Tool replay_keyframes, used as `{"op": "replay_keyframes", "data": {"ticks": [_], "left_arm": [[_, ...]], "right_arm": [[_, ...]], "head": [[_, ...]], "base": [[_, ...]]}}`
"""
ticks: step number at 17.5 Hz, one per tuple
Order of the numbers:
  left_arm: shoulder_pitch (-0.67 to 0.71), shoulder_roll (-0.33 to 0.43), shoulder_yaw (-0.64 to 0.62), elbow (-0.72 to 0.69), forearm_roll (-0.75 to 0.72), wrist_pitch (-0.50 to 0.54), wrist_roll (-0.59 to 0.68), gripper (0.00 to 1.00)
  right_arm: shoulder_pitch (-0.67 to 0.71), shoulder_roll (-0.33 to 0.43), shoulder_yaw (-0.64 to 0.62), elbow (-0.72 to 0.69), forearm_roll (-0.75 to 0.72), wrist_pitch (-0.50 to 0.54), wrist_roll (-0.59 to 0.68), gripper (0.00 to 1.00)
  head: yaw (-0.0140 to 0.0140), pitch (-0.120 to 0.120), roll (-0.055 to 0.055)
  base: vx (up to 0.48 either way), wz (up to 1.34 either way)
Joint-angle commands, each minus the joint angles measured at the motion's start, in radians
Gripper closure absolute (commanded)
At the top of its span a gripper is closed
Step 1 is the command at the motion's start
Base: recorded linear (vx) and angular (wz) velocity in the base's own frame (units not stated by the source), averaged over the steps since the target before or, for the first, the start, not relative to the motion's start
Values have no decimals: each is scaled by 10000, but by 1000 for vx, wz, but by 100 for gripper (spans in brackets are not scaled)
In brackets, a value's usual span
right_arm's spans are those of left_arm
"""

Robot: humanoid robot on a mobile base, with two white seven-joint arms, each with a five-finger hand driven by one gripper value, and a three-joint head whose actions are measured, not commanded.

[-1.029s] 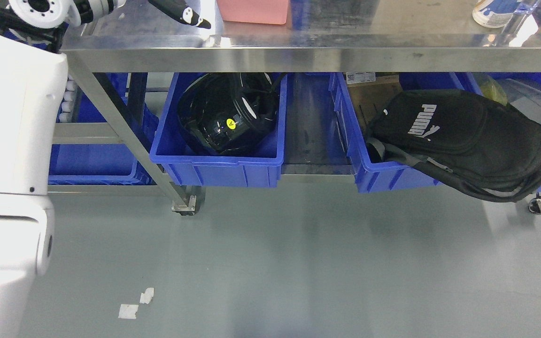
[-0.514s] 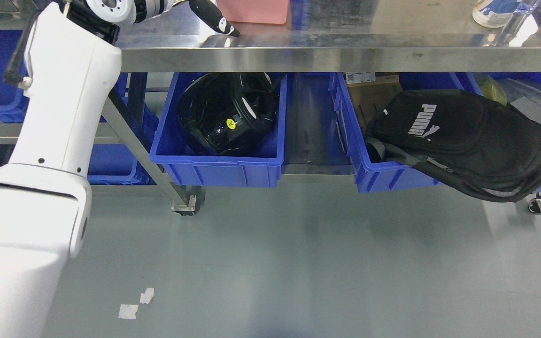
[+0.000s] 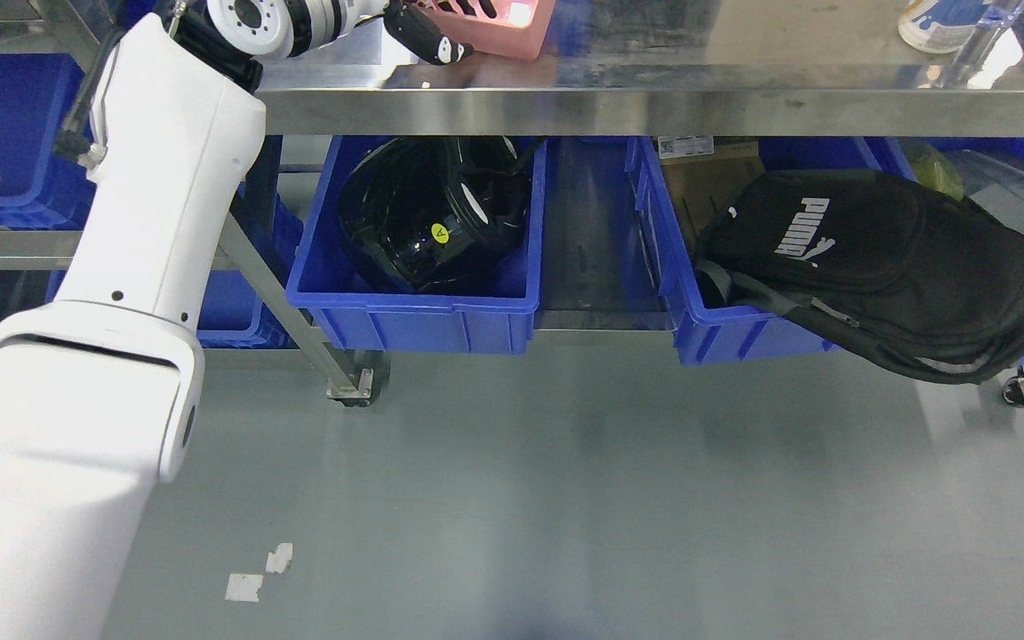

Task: Place storage box into left shelf container
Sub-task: 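Grasp the pink storage box with the left hand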

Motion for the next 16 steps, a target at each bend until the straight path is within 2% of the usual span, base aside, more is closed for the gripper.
{"op": "replay_keyframes", "data": {"ticks": [1,5,8,13,15,16], "left_arm": [[-15,-166,1749,594,-11,-570,78,97],[-106,-166,2914,334,81,-587,292,99],[-122,-166,3959,-507,524,-587,324,99],[473,-166,4129,-1490,4217,-785,920,99],[1194,-166,3977,-1768,5905,-1823,1411,99],[1698,-166,3611,-1981,6670,-2922,1489,99]], "right_arm": [[-62,-174,-31,-175,-15,-6,22,0],[-77,-174,-31,-175,-15,-6,7,0],[-62,-174,-31,-175,-15,-6,7,0],[-62,-174,-31,-175,-15,-6,7,0],[-62,-174,-31,-175,-15,-6,7,0],[-62,-174,-31,-175,-15,-6,22,0]], "head": [[0,0,0],[0,0,0],[0,0,0],[0,0,0],[0,0,0],[0,0,0]], "base": [[-3,-23],[1,-9],[0,12],[0,0],[0,0],[0,0]]}}
